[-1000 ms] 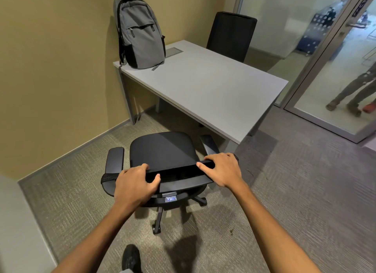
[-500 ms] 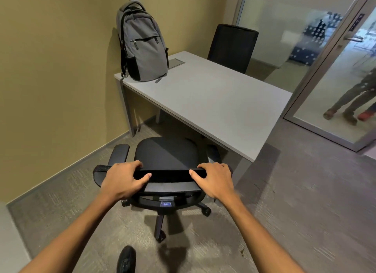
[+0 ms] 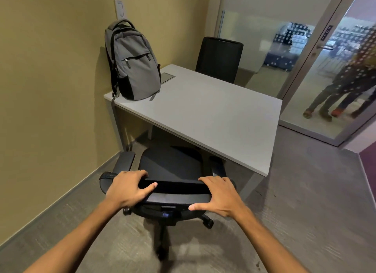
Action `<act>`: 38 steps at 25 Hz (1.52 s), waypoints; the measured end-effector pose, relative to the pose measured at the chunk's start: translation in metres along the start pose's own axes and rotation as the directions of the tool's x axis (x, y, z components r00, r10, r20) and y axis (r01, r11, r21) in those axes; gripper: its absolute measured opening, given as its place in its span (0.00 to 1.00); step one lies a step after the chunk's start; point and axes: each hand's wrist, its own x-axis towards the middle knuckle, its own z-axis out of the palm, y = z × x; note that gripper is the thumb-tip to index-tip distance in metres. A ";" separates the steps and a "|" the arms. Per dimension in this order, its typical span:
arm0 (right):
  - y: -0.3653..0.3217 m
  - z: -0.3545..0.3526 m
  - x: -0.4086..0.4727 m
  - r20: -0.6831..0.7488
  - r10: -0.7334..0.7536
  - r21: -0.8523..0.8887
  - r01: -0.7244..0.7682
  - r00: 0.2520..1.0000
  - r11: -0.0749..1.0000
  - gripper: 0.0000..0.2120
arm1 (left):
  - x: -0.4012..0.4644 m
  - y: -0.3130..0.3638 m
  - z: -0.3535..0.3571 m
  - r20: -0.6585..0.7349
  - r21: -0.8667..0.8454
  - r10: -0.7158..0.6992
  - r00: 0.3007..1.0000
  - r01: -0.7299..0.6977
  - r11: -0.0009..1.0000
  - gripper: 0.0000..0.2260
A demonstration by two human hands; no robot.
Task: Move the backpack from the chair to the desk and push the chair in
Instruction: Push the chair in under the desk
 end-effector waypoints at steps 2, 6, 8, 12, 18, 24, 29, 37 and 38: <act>-0.016 0.001 0.017 -0.032 0.047 0.003 -0.047 0.998 0.999 0.52 | 0.020 -0.023 -0.004 0.037 -0.037 0.014 0.999 -0.013 0.999 0.30; -0.044 0.006 0.051 -0.111 0.127 -0.002 -0.128 0.986 0.992 0.52 | 0.058 -0.060 -0.012 0.036 -0.096 0.025 0.999 -0.022 0.995 0.30; -0.055 0.007 0.069 -0.121 0.153 -0.013 -0.155 0.981 0.988 0.53 | 0.074 -0.073 -0.015 -0.037 -0.041 0.005 0.999 -0.006 0.999 0.28; -0.073 0.009 0.109 -0.155 0.211 0.000 -0.214 0.965 0.977 0.55 | 0.100 -0.098 -0.016 -0.156 0.129 -0.074 0.985 0.095 0.987 0.27; -0.083 0.012 0.160 -0.201 0.252 -0.021 -0.262 0.946 0.965 0.56 | 0.144 -0.128 0.003 -0.154 -0.125 -0.303 0.940 0.286 0.950 0.23; -0.084 0.010 0.195 -0.180 0.263 -0.020 -0.271 0.948 0.963 0.58 | 0.181 -0.159 0.004 -0.080 -0.045 -0.218 0.973 0.215 0.976 0.27; -0.081 0.003 0.214 -0.149 0.273 0.031 -0.272 0.950 0.962 0.56 | 0.207 -0.173 0.007 -0.004 0.005 -0.200 0.980 0.200 0.980 0.29; -0.089 -0.002 0.260 -0.193 0.454 0.103 -0.442 0.870 0.891 0.47 | 0.266 -0.206 0.007 0.171 0.114 0.019 0.985 -0.039 0.993 0.34; -0.090 -0.002 0.265 -0.198 0.470 0.105 -0.458 0.860 0.882 0.46 | 0.272 -0.209 0.007 0.182 0.116 0.038 0.983 -0.060 0.991 0.35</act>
